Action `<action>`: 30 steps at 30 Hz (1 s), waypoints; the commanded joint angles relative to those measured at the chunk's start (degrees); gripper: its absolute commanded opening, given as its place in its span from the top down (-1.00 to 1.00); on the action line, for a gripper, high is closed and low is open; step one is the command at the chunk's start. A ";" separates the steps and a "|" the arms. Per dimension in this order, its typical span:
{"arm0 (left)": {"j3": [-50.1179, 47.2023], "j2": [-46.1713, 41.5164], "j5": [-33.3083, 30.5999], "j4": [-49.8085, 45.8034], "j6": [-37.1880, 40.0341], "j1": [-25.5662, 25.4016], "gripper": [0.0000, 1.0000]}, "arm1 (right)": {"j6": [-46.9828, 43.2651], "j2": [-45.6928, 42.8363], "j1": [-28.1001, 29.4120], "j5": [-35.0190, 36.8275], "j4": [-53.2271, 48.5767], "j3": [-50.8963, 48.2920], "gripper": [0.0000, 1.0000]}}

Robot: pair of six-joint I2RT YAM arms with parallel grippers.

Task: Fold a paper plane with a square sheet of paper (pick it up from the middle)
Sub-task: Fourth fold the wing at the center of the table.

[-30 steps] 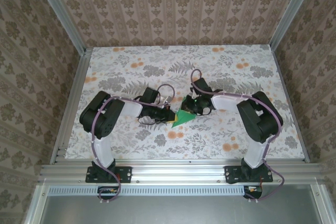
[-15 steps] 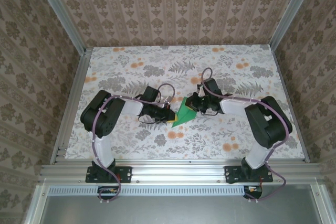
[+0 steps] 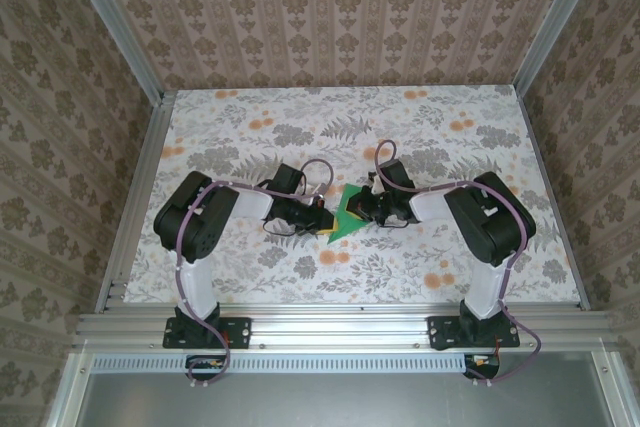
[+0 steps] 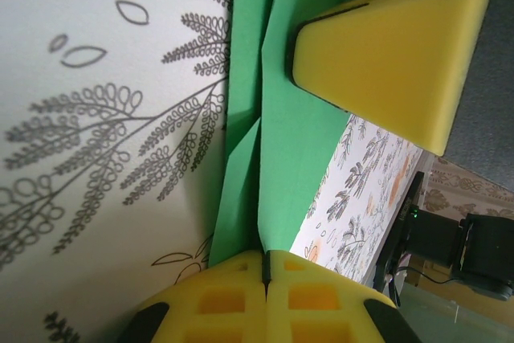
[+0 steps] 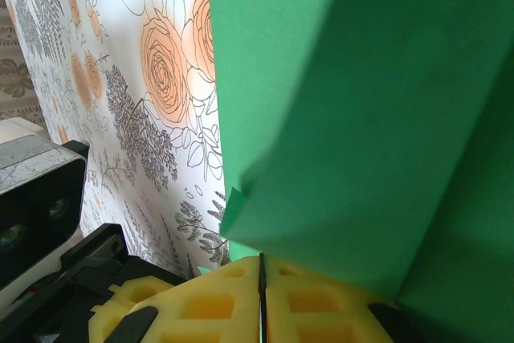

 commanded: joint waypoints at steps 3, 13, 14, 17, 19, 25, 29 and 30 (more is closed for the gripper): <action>-2.55 5.54 -9.06 -6.81 1.46 -0.76 1.00 | -2.21 -1.48 -0.54 2.17 -8.50 2.16 0.76; -2.44 5.65 -9.30 -6.79 1.19 -0.76 1.00 | -9.95 -0.17 -1.86 6.73 -21.41 8.94 0.80; -2.42 5.69 -9.23 -6.82 1.28 -0.76 1.00 | -10.16 0.24 -1.85 7.09 -21.94 9.22 0.80; -2.38 5.91 -9.16 -7.09 1.46 -0.76 1.00 | -10.91 1.47 -2.12 8.55 -23.71 10.14 0.80; -2.41 6.16 -9.21 -7.18 1.63 -0.76 1.00 | -10.99 2.19 -2.26 9.21 -24.24 10.41 0.81; -3.03 6.59 -9.17 -6.99 1.83 -0.76 1.00 | -11.39 1.82 -3.70 8.23 -23.42 10.41 0.80; -3.49 6.95 -9.24 -6.88 1.79 -0.76 1.00 | -11.43 2.00 -5.18 6.32 -21.69 10.34 0.79; -3.61 6.99 -9.25 -6.82 1.91 -0.75 1.00 | -11.44 2.22 -5.49 5.51 -21.16 10.42 0.78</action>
